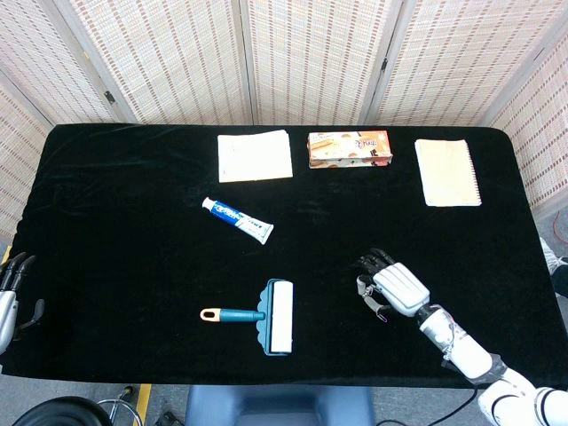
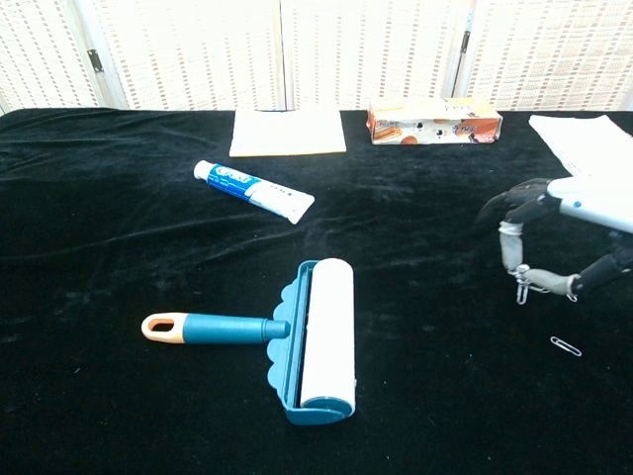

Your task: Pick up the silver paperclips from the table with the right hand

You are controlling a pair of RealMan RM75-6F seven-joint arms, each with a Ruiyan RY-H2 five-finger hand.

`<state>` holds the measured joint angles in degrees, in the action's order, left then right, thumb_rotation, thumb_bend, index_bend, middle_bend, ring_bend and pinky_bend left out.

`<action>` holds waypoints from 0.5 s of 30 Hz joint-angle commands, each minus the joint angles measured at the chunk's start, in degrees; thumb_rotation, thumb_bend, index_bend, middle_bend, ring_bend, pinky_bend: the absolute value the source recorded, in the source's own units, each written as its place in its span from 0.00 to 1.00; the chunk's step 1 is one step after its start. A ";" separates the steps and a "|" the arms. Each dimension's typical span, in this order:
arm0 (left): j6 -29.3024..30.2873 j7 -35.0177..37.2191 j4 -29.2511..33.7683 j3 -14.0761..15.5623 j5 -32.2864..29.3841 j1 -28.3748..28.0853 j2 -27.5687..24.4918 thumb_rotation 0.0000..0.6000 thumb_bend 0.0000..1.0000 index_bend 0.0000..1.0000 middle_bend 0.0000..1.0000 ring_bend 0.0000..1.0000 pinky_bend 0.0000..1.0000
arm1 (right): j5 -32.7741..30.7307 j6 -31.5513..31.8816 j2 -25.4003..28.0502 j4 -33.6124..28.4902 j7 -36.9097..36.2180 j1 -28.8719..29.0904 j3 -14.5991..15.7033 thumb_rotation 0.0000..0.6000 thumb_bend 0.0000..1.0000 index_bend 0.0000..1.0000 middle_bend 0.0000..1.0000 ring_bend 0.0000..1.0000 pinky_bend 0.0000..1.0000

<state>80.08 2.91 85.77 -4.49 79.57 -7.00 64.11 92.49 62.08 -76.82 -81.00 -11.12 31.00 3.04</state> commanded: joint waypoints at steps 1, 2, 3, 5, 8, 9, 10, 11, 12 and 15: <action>-0.08 -0.02 -0.02 -0.04 -0.09 -0.04 0.01 1.00 0.56 0.03 0.06 0.07 0.00 | -0.54 0.54 0.83 -0.28 0.68 -0.63 -0.11 1.00 0.68 1.00 0.21 0.12 0.00; -0.12 -0.05 -0.03 -0.06 -0.14 -0.05 0.03 1.00 0.56 0.03 0.06 0.07 0.00 | -0.65 0.73 1.11 -0.41 0.92 -0.83 -0.11 1.00 0.68 1.00 0.21 0.12 0.00; -0.15 -0.10 -0.04 -0.07 -0.19 -0.06 0.04 1.00 0.56 0.03 0.06 0.07 0.00 | -0.72 0.93 1.40 -0.56 1.22 -1.05 -0.07 1.00 0.68 1.00 0.21 0.12 0.00; -0.24 -0.25 -0.04 -0.11 -0.26 -0.13 0.08 1.00 0.56 0.03 0.06 0.07 0.00 | -0.94 1.39 2.16 -0.99 2.02 -1.61 0.06 1.00 0.68 1.00 0.21 0.12 0.00; -0.58 -0.49 -0.04 -0.09 -0.33 -0.30 0.17 1.00 0.56 0.03 0.06 0.07 0.00 | -1.39 2.07 2.97 -1.55 2.62 -2.58 0.28 1.00 0.68 1.00 0.21 0.12 0.00; -0.72 -0.57 -0.05 -0.07 -0.36 -0.37 0.20 1.00 0.56 0.03 0.06 0.07 0.00 | -1.49 2.17 3.17 -1.67 2.73 -2.84 0.40 1.00 0.68 1.00 0.21 0.12 0.00; -0.90 -0.66 -0.06 -0.07 -0.41 -0.45 0.23 1.00 0.56 0.03 0.06 0.07 0.00 | -1.58 2.26 3.37 -1.76 2.79 -3.13 0.53 1.00 0.68 1.00 0.21 0.12 0.00; -1.00 -0.76 -0.05 -0.06 -0.42 -0.52 0.26 1.00 0.56 0.03 0.06 0.07 0.00 | -1.62 2.36 3.43 -1.79 2.75 -3.33 0.60 1.00 0.68 1.00 0.21 0.12 0.00; -1.08 -0.87 -0.04 -0.04 -0.41 -0.56 0.30 1.00 0.56 0.03 0.06 0.07 0.00 | -1.64 2.42 3.46 -1.74 2.70 -3.52 0.69 1.00 0.68 1.00 0.21 0.12 0.00; -1.16 -1.13 0.01 0.00 -0.34 -0.66 0.38 1.00 0.56 0.03 0.06 0.07 0.00 | -1.61 2.36 3.34 -1.38 2.42 -3.93 0.93 1.00 0.68 1.00 0.21 0.12 0.00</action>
<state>78.92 1.77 85.77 -4.50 79.22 -7.66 64.49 90.88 64.45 -73.45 -82.43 -8.65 27.12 3.94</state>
